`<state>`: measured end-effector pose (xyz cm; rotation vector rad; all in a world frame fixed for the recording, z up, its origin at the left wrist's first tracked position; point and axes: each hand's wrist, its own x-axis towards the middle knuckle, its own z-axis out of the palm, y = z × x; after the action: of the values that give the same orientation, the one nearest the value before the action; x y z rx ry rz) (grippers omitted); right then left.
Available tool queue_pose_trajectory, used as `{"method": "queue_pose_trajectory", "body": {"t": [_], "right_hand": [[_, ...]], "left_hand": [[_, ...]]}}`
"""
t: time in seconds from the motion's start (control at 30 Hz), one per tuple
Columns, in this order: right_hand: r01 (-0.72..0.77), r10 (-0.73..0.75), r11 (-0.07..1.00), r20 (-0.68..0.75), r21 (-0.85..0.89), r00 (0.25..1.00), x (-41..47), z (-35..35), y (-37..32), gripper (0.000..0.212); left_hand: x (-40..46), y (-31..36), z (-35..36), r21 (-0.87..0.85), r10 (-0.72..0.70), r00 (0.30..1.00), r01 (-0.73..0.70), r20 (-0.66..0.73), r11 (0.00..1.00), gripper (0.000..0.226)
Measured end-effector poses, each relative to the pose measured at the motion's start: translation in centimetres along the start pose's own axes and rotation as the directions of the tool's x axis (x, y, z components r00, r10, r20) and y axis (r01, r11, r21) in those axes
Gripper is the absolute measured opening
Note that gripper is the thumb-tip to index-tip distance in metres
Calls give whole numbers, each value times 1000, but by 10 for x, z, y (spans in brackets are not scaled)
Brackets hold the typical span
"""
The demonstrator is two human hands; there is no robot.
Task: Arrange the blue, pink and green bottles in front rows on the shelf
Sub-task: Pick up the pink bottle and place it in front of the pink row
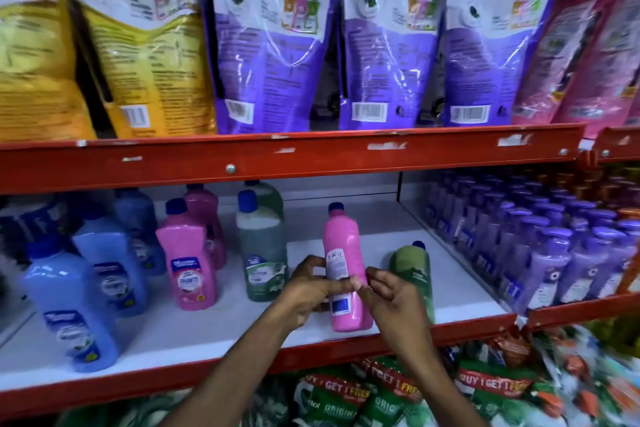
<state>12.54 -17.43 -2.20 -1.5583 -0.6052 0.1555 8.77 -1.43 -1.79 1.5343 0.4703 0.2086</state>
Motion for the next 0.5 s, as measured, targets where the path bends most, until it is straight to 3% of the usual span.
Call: {"method": "queue_pose_trajectory", "body": {"t": [0.1, 0.2, 0.5], "right_hand": [[-33, 16, 984, 96, 175, 995, -14, 24, -12, 34], [-32, -3, 978, 170, 204, 985, -23, 64, -16, 40], [56, -94, 990, 299, 133, 950, -23, 196, -17, 45]], "left_hand": [[-35, -3, -34, -26, 226, 965, -231, -134, 973, 52], [-70, -8, -78, 88, 381, 894, -371, -236, 924, 48], [-106, -39, -188, 274, 489, 741, -405, -460, 872, 30]]}}
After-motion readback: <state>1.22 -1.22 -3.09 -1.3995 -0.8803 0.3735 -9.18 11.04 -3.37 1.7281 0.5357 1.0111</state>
